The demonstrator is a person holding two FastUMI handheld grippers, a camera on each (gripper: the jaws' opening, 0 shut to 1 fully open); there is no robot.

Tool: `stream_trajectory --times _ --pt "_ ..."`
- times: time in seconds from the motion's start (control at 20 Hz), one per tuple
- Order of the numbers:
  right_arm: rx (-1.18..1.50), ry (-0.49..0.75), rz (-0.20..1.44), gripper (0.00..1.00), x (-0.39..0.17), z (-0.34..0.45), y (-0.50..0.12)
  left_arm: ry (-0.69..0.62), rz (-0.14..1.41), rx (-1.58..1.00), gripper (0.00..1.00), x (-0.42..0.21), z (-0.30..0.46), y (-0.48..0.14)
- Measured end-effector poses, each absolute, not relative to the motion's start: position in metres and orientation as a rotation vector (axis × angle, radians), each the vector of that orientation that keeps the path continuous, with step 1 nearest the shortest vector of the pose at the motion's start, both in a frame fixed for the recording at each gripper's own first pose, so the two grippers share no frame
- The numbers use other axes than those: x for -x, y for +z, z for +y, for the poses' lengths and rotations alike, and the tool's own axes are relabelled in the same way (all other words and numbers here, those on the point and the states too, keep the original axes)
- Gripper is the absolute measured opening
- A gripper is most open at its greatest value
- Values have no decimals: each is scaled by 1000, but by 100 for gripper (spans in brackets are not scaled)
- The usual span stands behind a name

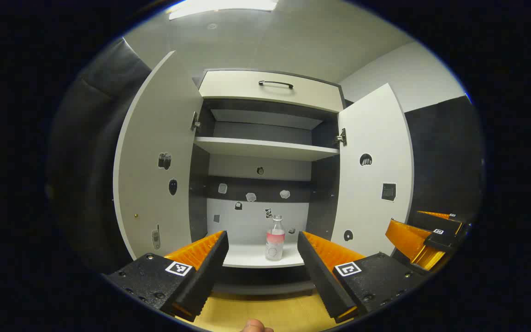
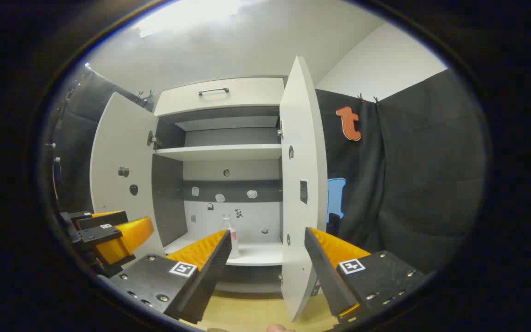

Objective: Grasp the bottle in the cabinet with the left hand and place it on the coaster, then close the right door with the right hand and the left door with the left hand.

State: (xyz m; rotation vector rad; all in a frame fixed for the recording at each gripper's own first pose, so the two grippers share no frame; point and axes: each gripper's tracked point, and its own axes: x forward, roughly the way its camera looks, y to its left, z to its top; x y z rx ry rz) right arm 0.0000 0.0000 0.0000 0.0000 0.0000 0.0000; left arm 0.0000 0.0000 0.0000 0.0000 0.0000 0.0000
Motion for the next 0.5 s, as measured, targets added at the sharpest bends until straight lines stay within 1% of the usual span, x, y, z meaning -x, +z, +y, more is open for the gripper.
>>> stream_trajectory --times 0.5 --pt "-5 -6 2 96 0 3 1 -5 12 -11 96 -2 5 -7"
